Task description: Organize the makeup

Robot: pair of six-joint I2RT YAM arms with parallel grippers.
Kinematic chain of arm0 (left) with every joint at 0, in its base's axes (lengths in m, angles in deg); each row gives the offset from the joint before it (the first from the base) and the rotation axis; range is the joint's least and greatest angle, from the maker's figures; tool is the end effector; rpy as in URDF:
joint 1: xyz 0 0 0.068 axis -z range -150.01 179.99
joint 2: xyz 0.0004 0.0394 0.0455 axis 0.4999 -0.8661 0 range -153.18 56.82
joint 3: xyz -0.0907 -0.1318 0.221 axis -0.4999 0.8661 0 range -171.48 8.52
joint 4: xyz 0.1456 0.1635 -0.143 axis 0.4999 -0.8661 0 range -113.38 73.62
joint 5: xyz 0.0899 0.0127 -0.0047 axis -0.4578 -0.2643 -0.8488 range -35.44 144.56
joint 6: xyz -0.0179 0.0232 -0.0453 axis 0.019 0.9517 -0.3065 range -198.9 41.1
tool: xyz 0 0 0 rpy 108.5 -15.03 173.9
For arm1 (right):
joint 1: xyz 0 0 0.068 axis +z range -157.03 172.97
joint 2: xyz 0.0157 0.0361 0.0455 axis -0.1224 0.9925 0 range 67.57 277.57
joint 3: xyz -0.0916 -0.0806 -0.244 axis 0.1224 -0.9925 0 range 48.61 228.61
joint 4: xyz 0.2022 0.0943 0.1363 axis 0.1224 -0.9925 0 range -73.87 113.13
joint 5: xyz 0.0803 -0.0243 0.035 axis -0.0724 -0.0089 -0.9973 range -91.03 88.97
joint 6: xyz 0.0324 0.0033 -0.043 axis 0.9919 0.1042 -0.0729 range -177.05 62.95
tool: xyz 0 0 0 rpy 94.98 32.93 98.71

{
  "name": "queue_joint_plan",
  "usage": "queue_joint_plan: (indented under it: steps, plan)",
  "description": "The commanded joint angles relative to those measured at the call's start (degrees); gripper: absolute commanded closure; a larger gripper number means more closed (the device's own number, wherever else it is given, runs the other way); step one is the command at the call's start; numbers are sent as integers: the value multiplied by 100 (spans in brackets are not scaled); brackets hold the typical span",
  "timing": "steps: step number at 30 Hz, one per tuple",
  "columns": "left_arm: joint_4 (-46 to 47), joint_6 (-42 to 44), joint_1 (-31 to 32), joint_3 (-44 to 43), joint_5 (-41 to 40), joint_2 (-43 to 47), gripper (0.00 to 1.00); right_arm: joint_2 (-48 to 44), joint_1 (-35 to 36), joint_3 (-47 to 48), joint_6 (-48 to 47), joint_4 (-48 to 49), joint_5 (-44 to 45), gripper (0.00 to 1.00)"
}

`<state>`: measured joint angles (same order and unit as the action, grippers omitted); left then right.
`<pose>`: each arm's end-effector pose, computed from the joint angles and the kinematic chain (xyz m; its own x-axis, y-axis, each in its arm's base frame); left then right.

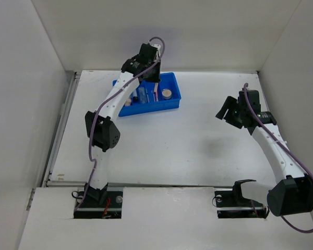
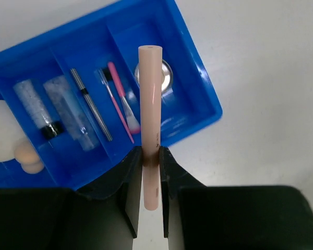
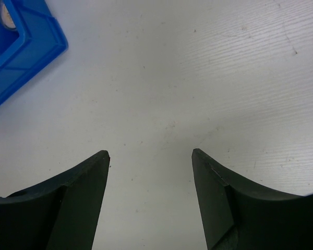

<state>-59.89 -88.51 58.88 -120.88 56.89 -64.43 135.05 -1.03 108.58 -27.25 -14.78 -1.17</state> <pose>0.4200 -0.2334 0.3700 -0.5849 0.1323 -0.8002 0.4200 0.8935 -0.1593 0.2452 0.0258 0.3067 -0.6676 0.4295 -0.6081 0.2599 0.8999 0.3503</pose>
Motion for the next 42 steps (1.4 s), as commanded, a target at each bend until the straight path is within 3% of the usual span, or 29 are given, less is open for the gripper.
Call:
queue_joint_plan:
  steps: [1,7,16,24,25,27,28,29,31,38,42]
  plan:
    - [-194,-936,-154,-523,-268,-548,100,-148,-29,244,26,21,128,29]
    - [667,-1929,-436,-524,-119,-1022,100,-148,-29,296,26,-32,128,29]
    - [888,-2203,-674,-867,21,-1664,100,-288,-29,235,26,-146,128,29]
    - [888,-2099,-735,-744,75,-1665,100,-533,-29,-2,245,-146,331,29]
    - [888,-2020,-735,-744,75,-1665,88,-587,-29,-2,245,-146,331,29]
    - [835,-1958,-735,-744,75,-1665,54,-701,-29,50,245,-146,331,29]
    - [774,-1905,-735,-683,75,-1665,29,-701,-29,50,245,-146,331,29]
    - [773,-1905,-735,-587,75,-1587,21,-701,-29,120,245,-207,331,29]
    - [773,-1843,-735,-464,75,-1376,13,-649,-29,121,245,-208,331,29]
    - [625,-1273,-613,-208,180,-595,9,-649,112,393,359,-94,418,29]
    - [527,-964,-471,326,128,135,4,-570,393,849,421,-207,866,12]
